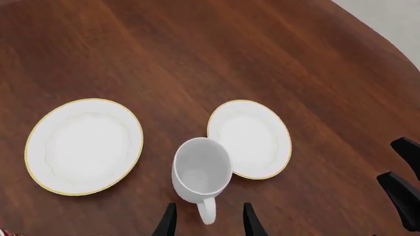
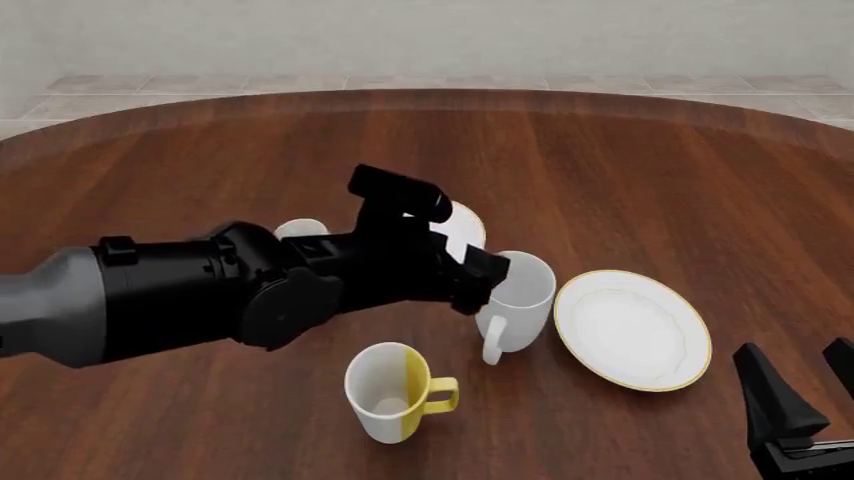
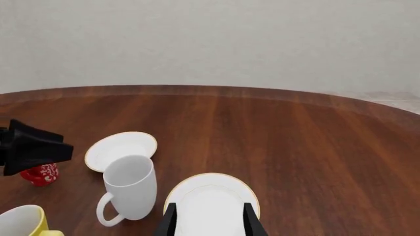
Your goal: Put the white mug on the left plate.
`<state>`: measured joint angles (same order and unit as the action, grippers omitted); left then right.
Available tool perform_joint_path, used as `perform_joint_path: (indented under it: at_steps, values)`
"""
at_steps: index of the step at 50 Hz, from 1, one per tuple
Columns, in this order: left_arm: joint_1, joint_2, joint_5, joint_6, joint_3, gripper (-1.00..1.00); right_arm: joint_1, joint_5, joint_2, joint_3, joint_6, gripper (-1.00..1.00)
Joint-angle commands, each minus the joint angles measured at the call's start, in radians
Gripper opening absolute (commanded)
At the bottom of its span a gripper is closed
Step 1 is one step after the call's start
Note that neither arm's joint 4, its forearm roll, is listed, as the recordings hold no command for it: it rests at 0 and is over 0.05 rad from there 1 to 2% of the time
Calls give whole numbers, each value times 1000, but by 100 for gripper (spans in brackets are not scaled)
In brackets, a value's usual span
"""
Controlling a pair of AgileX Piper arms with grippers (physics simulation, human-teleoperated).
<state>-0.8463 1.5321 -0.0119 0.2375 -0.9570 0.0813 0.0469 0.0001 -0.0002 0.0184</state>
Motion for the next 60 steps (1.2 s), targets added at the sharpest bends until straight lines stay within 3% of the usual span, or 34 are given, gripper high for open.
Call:
perform_joint_path:
  at_steps: [1, 60]
  values:
    - [2, 26, -7, 12, 1, 100, 0, 0, 0, 0, 0, 100]
    - [4, 108, -26, 37, -12, 100, 4, -5, 0, 0, -2, 100]
